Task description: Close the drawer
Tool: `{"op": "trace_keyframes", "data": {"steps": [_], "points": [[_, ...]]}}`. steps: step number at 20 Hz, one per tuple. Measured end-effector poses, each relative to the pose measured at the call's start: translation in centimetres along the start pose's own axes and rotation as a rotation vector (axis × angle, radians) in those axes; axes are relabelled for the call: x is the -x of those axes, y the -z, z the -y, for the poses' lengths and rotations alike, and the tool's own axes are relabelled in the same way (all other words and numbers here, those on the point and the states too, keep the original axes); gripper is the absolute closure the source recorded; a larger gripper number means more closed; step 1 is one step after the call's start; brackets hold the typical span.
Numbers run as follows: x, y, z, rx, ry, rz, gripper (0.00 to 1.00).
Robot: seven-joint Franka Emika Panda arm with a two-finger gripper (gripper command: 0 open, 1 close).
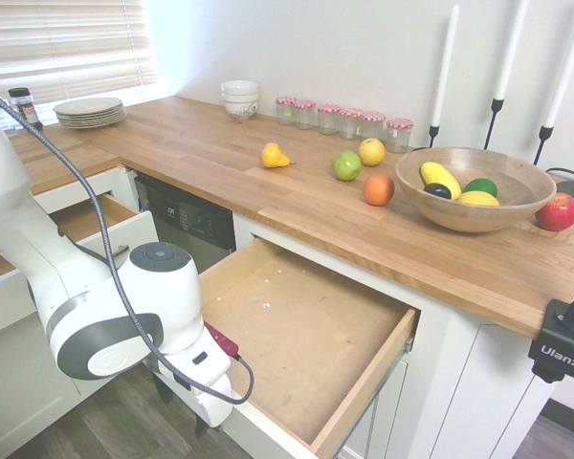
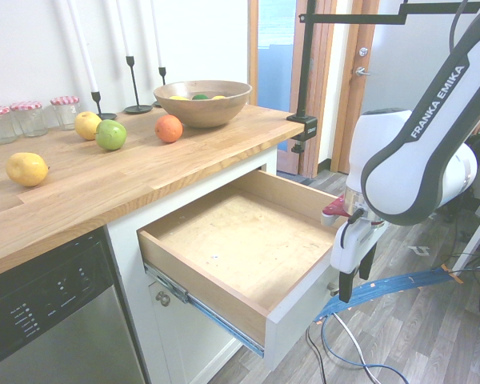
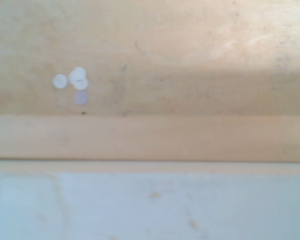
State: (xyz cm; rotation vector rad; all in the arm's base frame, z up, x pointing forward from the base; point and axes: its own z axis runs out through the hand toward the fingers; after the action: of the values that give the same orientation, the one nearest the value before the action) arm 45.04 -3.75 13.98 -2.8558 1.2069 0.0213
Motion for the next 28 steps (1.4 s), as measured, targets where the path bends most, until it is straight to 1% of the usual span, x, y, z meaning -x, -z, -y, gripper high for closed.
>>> {"op": "trace_keyframes", "data": {"steps": [2, 3, 8, 14, 28], "points": [[-0.2, -0.7, -0.1, -0.008, 0.007, -0.013, 0.0], [-0.3, -1.0, -0.1, -0.009, 0.008, -0.014, 1.0], [-0.1, -2.3, -0.2, -0.016, 0.036, -0.03, 1.0], [0.2, -2.5, 0.5, -0.049, 0.063, -0.06, 1.0], [0.0, -2.4, 0.3, -0.062, 0.053, -0.063, 1.0]]}}
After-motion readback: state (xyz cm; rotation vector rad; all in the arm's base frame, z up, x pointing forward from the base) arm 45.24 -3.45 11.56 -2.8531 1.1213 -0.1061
